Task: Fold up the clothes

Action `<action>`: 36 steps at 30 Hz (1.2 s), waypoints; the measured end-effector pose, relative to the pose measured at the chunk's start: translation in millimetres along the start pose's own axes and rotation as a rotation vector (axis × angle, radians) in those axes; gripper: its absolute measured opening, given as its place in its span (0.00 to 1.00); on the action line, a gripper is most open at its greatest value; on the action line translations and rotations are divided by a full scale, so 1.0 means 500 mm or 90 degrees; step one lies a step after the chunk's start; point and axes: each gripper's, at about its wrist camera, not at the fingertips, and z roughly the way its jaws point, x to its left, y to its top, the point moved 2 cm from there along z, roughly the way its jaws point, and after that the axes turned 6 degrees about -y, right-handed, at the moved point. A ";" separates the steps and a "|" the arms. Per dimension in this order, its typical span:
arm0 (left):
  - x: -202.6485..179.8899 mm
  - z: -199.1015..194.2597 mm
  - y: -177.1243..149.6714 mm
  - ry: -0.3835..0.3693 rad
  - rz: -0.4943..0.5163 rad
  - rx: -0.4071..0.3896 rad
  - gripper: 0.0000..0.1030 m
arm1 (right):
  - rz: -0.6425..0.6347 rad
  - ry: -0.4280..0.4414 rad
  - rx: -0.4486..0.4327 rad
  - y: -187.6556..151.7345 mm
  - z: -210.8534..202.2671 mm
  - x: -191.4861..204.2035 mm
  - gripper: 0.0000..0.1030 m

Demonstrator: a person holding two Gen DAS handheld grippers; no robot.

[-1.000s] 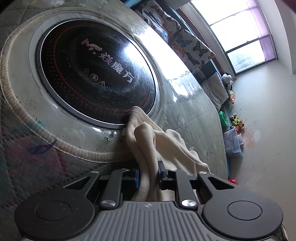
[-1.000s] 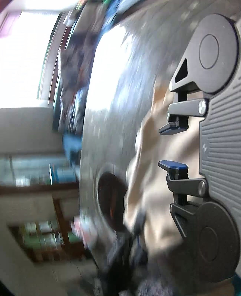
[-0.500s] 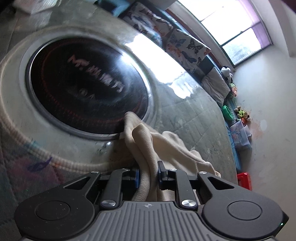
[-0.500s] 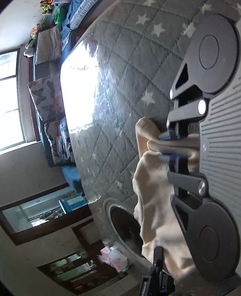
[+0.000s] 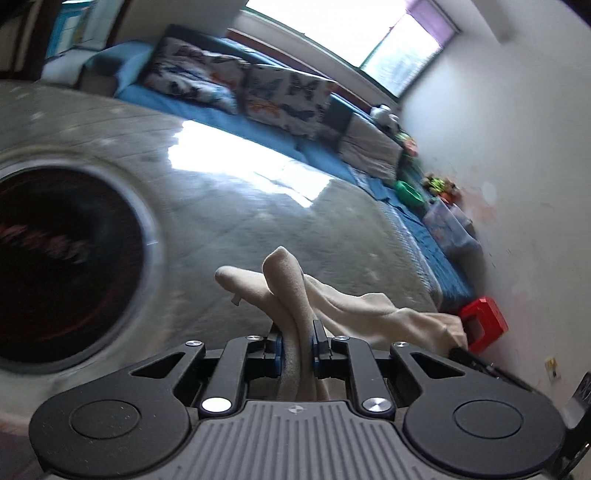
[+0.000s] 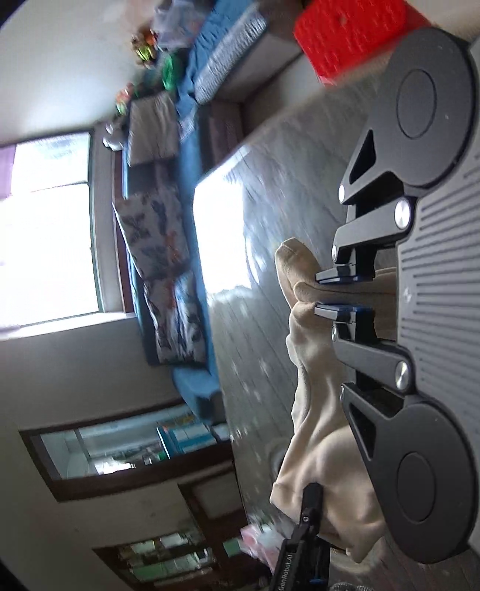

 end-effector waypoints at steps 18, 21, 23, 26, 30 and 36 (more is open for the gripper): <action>-0.061 0.178 -0.022 0.017 0.093 0.087 0.27 | 0.018 -0.182 0.050 -0.009 0.064 -0.167 0.15; -0.065 0.179 -0.007 0.038 0.102 0.070 0.32 | 0.020 -0.157 0.048 -0.003 0.075 -0.160 0.26; -0.064 0.184 0.002 0.042 0.104 0.066 0.34 | 0.026 -0.135 0.049 -0.001 0.087 -0.151 0.31; -0.073 0.190 0.009 0.048 0.117 0.061 0.40 | 0.025 -0.107 0.060 0.005 0.118 -0.135 0.40; -0.084 0.216 0.010 0.059 0.143 0.067 0.40 | 0.025 -0.096 0.071 0.005 0.164 -0.110 0.43; -0.081 0.257 0.013 0.079 0.160 0.080 0.41 | 0.023 -0.111 0.079 -0.008 0.212 -0.089 0.45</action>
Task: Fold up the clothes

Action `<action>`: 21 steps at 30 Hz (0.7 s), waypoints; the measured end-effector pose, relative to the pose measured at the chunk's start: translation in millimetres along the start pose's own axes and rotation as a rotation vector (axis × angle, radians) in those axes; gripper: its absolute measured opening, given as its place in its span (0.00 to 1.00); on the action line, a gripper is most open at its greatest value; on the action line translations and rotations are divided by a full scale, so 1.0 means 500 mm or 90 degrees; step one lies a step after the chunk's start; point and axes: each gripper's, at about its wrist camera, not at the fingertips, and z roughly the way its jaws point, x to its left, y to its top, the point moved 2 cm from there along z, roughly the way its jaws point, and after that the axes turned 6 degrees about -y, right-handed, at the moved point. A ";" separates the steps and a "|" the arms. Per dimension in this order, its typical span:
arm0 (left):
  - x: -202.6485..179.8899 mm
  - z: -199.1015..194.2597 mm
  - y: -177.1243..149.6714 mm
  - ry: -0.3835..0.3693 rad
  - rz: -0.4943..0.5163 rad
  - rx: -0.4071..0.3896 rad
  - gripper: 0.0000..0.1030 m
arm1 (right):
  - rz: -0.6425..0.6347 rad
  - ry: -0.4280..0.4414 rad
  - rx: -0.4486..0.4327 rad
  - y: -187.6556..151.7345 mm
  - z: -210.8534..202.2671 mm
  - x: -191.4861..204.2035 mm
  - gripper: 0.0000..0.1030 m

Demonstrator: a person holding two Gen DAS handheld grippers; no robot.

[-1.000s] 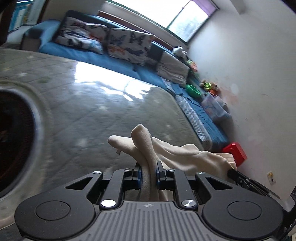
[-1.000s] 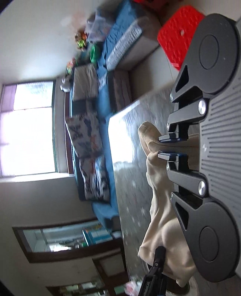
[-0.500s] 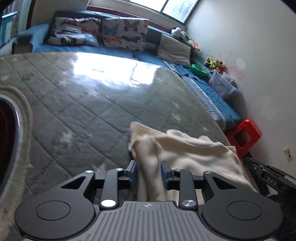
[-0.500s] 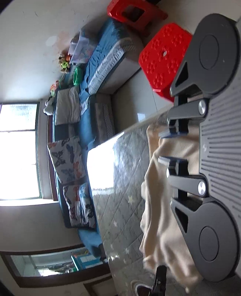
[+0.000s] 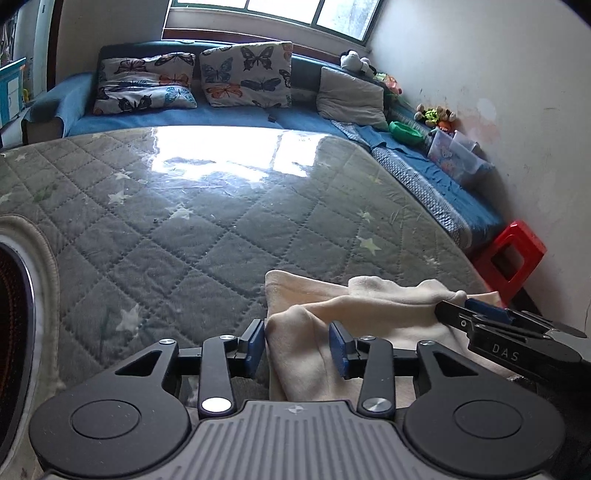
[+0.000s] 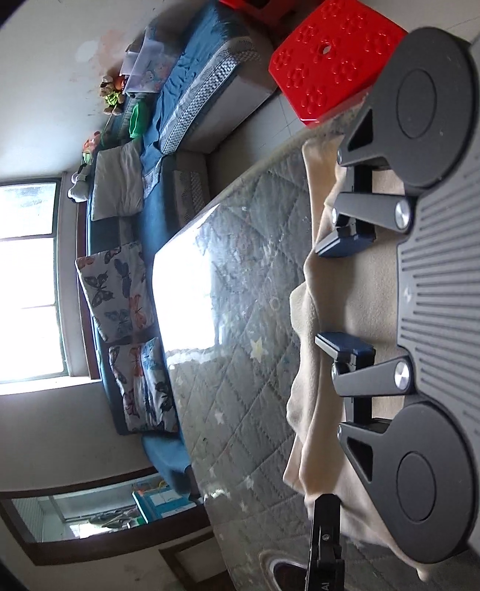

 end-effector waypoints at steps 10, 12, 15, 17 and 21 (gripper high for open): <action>-0.008 -0.026 -0.019 0.011 0.028 -0.009 0.53 | -0.020 0.011 -0.015 -0.010 -0.041 0.007 0.69; -0.012 -0.039 -0.028 0.013 0.038 -0.015 0.54 | -0.027 0.014 -0.017 -0.023 -0.065 0.009 0.75; -0.021 -0.057 -0.046 0.011 0.047 -0.021 0.57 | -0.035 0.020 -0.023 -0.044 -0.101 0.011 0.81; -0.028 -0.069 -0.059 0.008 0.053 -0.024 0.60 | -0.041 0.018 -0.028 -0.059 -0.122 0.010 0.86; -0.042 -0.084 -0.090 0.019 0.082 -0.024 0.63 | -0.056 0.007 -0.038 -0.093 -0.156 0.011 0.94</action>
